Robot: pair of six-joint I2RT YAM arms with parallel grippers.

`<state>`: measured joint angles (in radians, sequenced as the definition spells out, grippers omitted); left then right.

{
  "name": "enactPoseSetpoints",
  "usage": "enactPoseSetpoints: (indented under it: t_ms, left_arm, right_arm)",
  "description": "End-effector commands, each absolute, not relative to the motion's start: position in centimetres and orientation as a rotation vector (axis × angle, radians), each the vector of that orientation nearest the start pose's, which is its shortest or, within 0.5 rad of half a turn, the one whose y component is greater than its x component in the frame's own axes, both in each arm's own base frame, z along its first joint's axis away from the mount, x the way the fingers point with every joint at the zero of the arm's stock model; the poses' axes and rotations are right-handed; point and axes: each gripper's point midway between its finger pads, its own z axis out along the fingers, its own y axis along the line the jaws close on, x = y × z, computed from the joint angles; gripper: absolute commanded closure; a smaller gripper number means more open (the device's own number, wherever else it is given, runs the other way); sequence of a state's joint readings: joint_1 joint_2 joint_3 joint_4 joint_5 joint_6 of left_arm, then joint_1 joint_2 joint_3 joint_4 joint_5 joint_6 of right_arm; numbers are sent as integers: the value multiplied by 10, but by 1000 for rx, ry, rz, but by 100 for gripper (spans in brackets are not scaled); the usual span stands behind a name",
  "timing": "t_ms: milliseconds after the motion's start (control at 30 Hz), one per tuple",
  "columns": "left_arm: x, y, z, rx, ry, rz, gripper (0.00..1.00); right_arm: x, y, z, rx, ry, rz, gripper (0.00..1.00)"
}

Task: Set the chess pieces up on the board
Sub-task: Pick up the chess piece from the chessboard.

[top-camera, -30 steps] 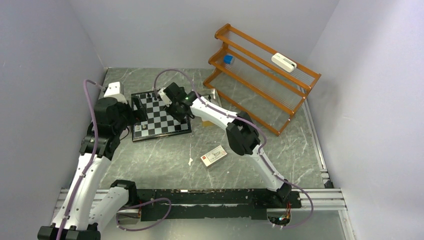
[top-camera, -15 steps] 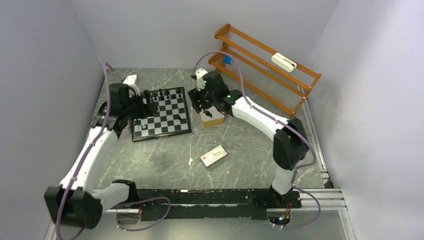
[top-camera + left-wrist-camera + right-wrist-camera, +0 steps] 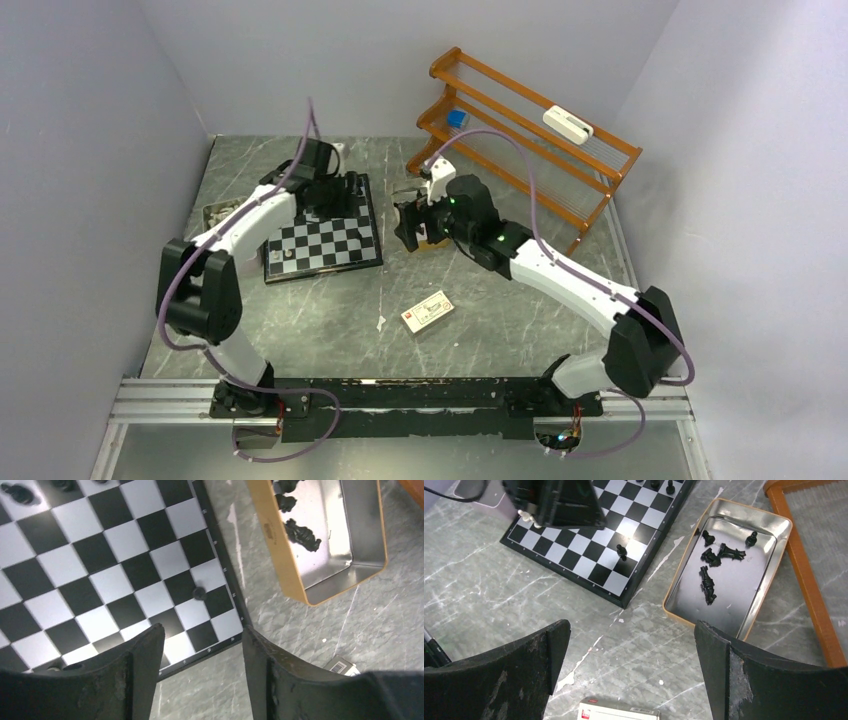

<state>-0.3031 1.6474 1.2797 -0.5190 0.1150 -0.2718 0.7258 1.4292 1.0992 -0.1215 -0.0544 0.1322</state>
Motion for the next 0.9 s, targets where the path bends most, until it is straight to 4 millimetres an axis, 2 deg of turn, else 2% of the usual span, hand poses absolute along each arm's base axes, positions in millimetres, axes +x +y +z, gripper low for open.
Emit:
enactPoseSetpoints:
  t_ms: [0,167,433,867]
  left_arm:
    - [401,-167,128,135,2489,-299,39]
    - [406,-173,107,142,2522,-281,51]
    - [401,-181,72,117,2589,-264,56]
    - [399,-189,57,153,2614,-258,66]
  right_arm:
    - [319,295,235,-524,1868,626,0]
    - [313,290,244,-502,1818,642,0]
    - [311,286,252,-489,1786,651,0]
    - [310,286,252,-488,1784,652,0]
